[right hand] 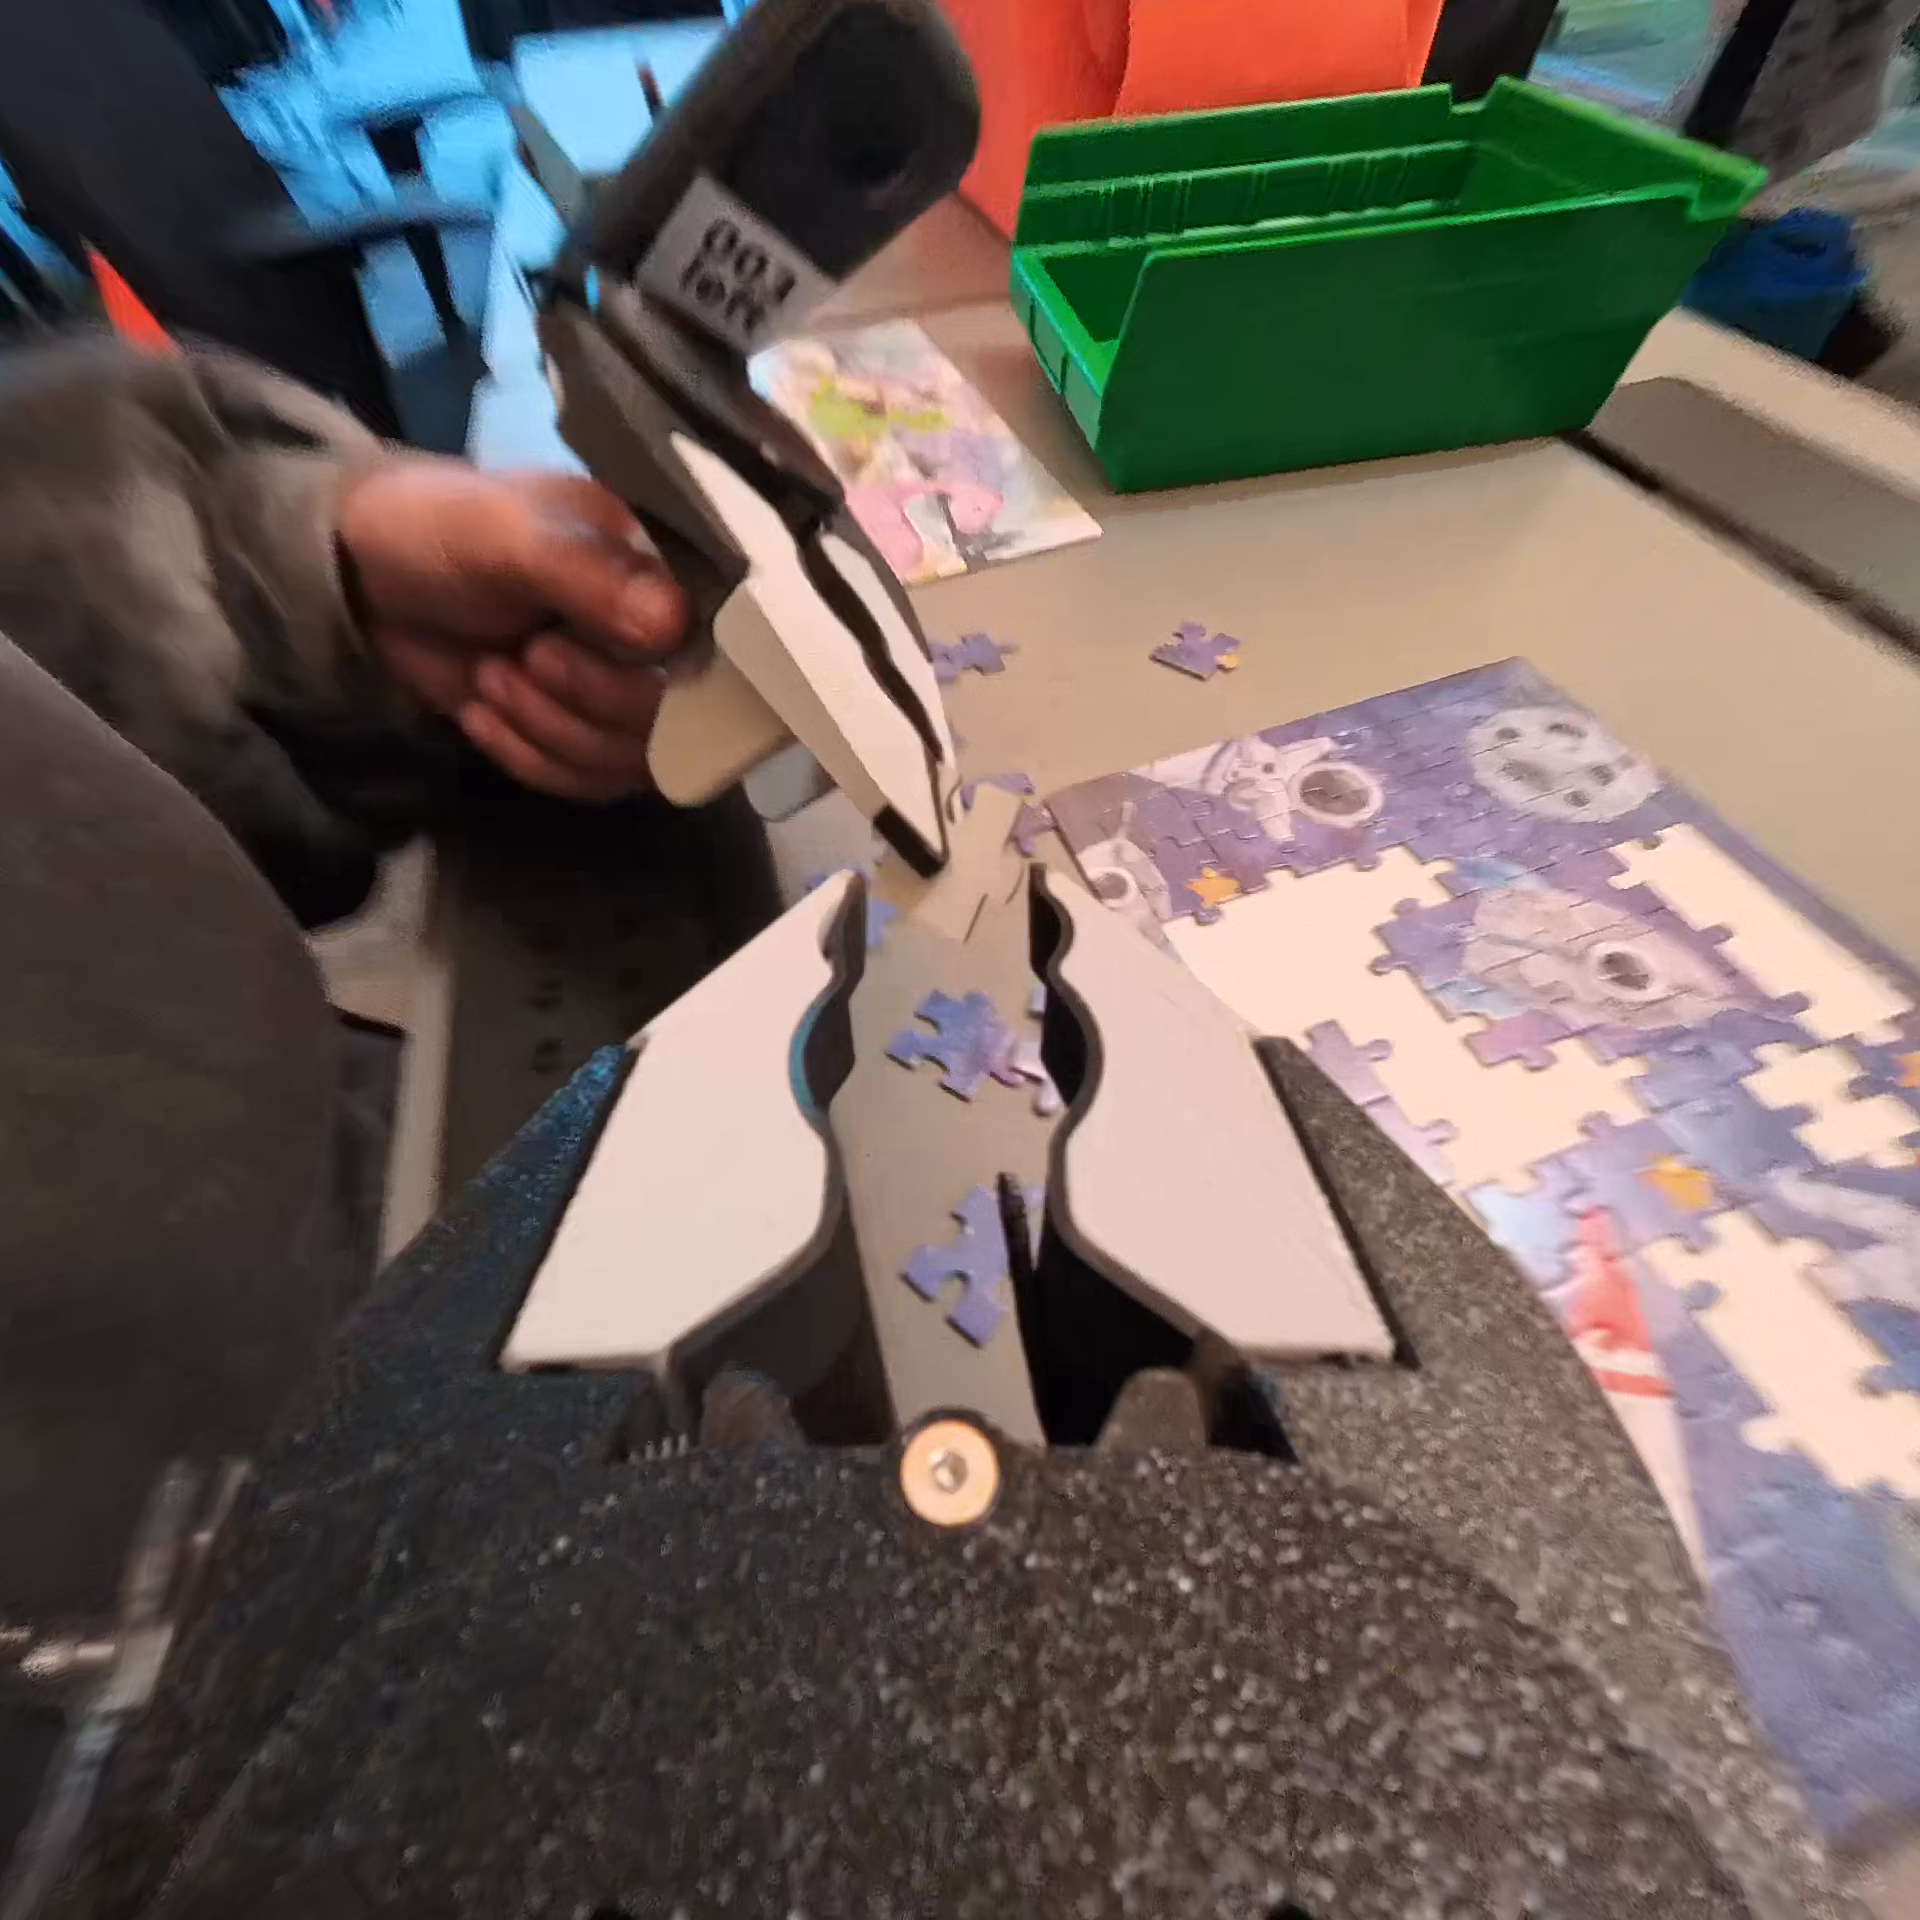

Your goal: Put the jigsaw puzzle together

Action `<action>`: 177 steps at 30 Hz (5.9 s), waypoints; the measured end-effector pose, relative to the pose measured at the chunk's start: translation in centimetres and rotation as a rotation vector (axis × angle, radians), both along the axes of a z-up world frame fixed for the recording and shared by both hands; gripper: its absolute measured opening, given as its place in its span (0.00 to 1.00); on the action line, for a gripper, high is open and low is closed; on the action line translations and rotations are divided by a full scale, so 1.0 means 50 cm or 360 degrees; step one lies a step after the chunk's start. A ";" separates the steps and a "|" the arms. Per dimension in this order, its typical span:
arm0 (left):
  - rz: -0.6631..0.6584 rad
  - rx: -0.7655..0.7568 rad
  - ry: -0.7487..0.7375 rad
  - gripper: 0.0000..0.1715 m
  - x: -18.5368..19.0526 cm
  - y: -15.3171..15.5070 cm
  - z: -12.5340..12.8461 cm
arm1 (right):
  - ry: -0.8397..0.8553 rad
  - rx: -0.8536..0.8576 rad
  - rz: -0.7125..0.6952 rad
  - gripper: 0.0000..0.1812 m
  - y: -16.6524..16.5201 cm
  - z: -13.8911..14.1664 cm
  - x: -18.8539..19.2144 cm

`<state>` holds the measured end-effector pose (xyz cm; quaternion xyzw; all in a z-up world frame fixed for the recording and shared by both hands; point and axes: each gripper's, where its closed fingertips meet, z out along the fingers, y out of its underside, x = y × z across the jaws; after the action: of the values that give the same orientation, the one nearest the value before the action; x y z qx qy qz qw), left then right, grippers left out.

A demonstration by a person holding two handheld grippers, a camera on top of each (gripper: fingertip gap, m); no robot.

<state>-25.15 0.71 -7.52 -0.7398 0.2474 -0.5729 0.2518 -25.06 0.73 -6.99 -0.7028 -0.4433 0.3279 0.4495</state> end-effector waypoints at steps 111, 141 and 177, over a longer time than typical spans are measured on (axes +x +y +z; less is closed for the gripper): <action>0.0747 0.0529 0.1328 0.13 -0.089 0.211 -0.095 | -0.0322 0.0265 -0.0839 0.02 0.252 -0.074 0.205; 0.0687 0.0257 0.1572 0.13 -0.004 0.297 -0.189 | -0.0341 0.0116 -0.0924 0.03 0.269 -0.107 0.236; 0.0698 0.0285 0.1589 0.20 -0.011 0.291 -0.190 | -0.0348 0.0100 -0.0909 0.03 0.266 -0.111 0.231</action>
<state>-25.71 15.25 -17.01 -0.9315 0.2246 -0.0633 0.2792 -13.49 14.04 -12.53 -0.8158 -0.2835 0.0967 0.4947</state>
